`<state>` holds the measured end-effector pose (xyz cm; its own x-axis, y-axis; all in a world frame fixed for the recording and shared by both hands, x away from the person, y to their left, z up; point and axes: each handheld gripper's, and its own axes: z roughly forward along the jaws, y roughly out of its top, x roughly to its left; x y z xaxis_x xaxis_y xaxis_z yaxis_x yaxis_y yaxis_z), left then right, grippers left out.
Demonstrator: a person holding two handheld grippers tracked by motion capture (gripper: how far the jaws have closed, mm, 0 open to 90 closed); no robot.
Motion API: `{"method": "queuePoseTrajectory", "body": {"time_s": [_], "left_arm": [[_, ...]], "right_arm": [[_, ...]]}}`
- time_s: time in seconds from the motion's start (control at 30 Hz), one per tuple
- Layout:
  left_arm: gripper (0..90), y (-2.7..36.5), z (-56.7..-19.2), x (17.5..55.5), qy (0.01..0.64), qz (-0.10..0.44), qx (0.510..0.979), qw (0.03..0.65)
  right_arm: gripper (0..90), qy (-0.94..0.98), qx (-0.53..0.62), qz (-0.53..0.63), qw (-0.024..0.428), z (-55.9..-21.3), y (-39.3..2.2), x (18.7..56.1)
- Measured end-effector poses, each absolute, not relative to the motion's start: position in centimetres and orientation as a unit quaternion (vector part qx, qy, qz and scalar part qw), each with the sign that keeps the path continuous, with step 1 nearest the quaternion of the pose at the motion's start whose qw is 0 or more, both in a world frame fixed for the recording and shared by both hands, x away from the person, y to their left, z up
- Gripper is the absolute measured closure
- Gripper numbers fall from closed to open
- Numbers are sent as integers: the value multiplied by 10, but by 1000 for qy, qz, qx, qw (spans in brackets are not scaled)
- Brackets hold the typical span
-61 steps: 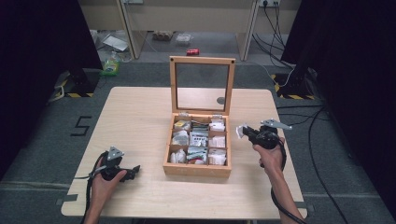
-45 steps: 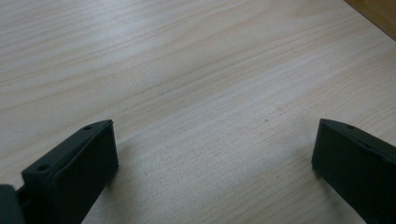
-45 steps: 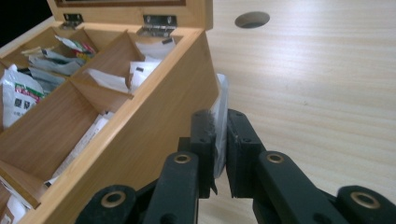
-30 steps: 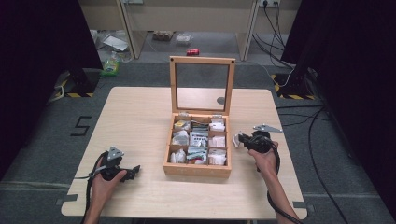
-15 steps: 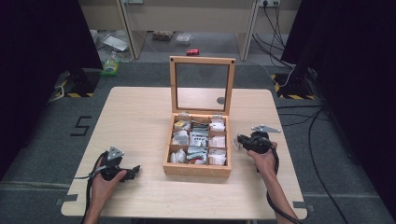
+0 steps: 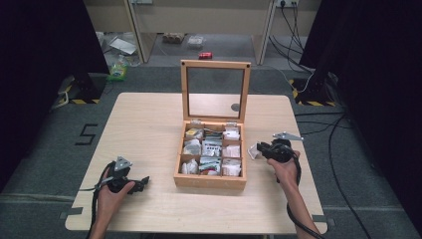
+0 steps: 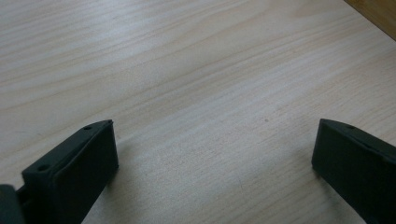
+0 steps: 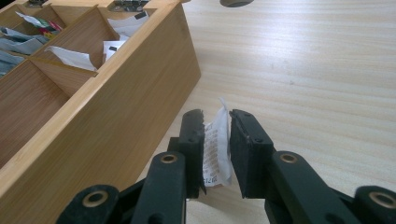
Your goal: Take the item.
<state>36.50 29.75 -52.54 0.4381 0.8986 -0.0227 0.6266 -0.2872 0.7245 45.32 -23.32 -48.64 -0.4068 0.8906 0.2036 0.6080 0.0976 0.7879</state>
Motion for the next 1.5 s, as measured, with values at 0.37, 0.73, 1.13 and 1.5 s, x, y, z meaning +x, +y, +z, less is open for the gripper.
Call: {"method": "queuePoseTrajectory", "body": {"time_s": [0.37,0.73,1.13,1.5], "left_arm": [[0,297,-525,365,491,200,777,340],[0,297,-525,365,491,200,777,340],[0,297,-525,365,491,200,777,340],[0,297,-525,365,491,200,777,340]], "right_arm": [[709,715,533,422,164,-487,-238,454],[658,714,535,419,167,-488,-239,455],[601,706,542,425,165,-484,-242,455],[535,704,537,436,161,-480,-239,454]]}}
